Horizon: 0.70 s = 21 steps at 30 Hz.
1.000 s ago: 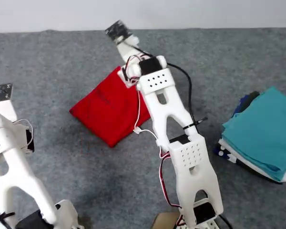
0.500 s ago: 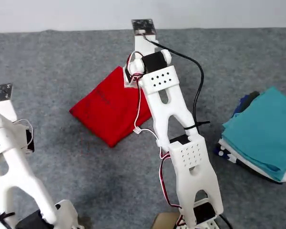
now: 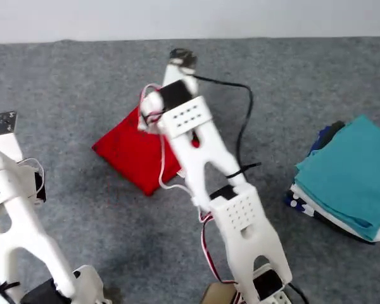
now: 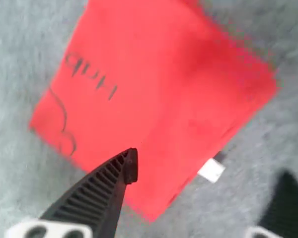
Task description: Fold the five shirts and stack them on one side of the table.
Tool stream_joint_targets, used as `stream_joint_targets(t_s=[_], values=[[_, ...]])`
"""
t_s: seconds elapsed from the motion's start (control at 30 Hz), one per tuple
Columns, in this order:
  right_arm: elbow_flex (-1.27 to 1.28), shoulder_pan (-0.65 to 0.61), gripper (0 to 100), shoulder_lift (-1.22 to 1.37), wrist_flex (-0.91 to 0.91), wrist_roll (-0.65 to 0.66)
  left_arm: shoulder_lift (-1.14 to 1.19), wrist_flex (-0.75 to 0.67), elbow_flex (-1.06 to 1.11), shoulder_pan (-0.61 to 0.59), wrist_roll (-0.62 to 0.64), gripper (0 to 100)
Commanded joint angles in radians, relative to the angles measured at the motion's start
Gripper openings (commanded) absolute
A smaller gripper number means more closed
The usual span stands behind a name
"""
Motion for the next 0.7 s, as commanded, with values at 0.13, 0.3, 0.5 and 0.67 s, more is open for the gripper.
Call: stream_joint_targets(t_s=[0.13,0.3,0.5,0.67], values=[[-0.006,-0.041,43.0,0.084,-0.124,-0.032,-0.035,-0.011,-0.004,-0.002,0.005,0],[-0.006,-0.031,42.1,0.171,-0.243,-0.032,-0.035,-0.014,-0.004,-0.002,0.005,0],[-0.006,-0.028,42.1,0.278,-0.291,-0.032,-0.035,-0.04,0.024,-0.002,0.005,0],[-0.006,-0.024,39.2,0.329,-0.289,-0.032,-0.035,-0.054,0.039,-0.002,0.005,0]])
